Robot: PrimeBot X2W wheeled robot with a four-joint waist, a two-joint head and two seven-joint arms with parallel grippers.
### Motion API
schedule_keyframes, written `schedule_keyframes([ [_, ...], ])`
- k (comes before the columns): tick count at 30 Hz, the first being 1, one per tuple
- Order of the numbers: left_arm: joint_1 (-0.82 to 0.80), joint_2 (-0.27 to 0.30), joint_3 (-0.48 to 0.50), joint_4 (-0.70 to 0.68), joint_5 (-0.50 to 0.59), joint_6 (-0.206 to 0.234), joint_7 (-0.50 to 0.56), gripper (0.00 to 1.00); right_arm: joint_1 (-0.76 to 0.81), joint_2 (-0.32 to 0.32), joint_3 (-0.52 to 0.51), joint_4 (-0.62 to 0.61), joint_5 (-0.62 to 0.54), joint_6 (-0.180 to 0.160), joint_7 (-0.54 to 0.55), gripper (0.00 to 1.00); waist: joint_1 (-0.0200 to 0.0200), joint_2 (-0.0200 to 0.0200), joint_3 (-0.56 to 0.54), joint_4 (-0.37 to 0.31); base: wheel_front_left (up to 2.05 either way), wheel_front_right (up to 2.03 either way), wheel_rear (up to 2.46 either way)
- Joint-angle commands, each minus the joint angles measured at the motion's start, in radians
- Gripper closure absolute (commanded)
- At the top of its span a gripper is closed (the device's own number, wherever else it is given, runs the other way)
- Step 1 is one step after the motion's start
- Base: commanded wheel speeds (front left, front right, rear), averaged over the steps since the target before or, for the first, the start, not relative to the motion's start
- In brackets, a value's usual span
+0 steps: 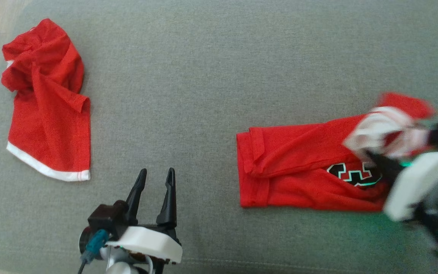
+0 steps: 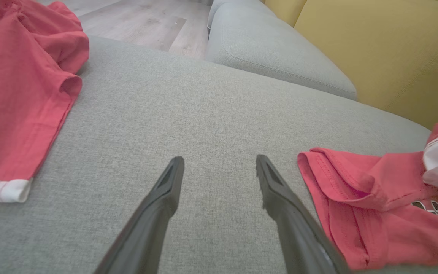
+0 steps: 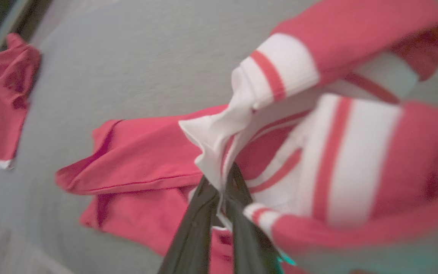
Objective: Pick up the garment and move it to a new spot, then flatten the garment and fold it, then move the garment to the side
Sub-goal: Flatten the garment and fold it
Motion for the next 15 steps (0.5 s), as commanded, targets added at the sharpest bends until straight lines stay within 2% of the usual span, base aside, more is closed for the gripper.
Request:
schedule_keyframes([
  [1, -0.007, -0.006, 0.023, -0.025, -0.007, 0.006, -0.012, 0.00, -0.026, -0.001, 0.042, -0.049, 0.012, -0.001, -0.008, 1.00, 0.0000, 0.0000, 0.000, -0.003, 0.00, 0.00, 0.00],
  [6, -0.014, -0.006, 0.022, -0.002, -0.022, 0.014, -0.012, 0.00, -0.066, 0.123, 0.252, 0.019, 0.024, -0.001, -0.103, 1.00, 0.0000, 0.0000, -0.012, -0.011, 0.00, 0.00, 0.00],
  [12, -0.019, -0.006, 0.018, 0.018, -0.014, 0.015, -0.012, 0.00, -0.112, 0.169, 0.375, 0.154, 0.040, -0.001, -0.223, 1.00, 0.0000, 0.0000, -0.031, 0.010, 0.00, 0.00, 0.00],
  [15, -0.009, -0.006, 0.018, 0.023, -0.015, 0.016, -0.012, 0.00, -0.122, 0.171, 0.387, 0.197, 0.053, -0.001, -0.263, 1.00, 0.0000, 0.0000, -0.038, 0.015, 0.00, 0.00, 0.00],
])
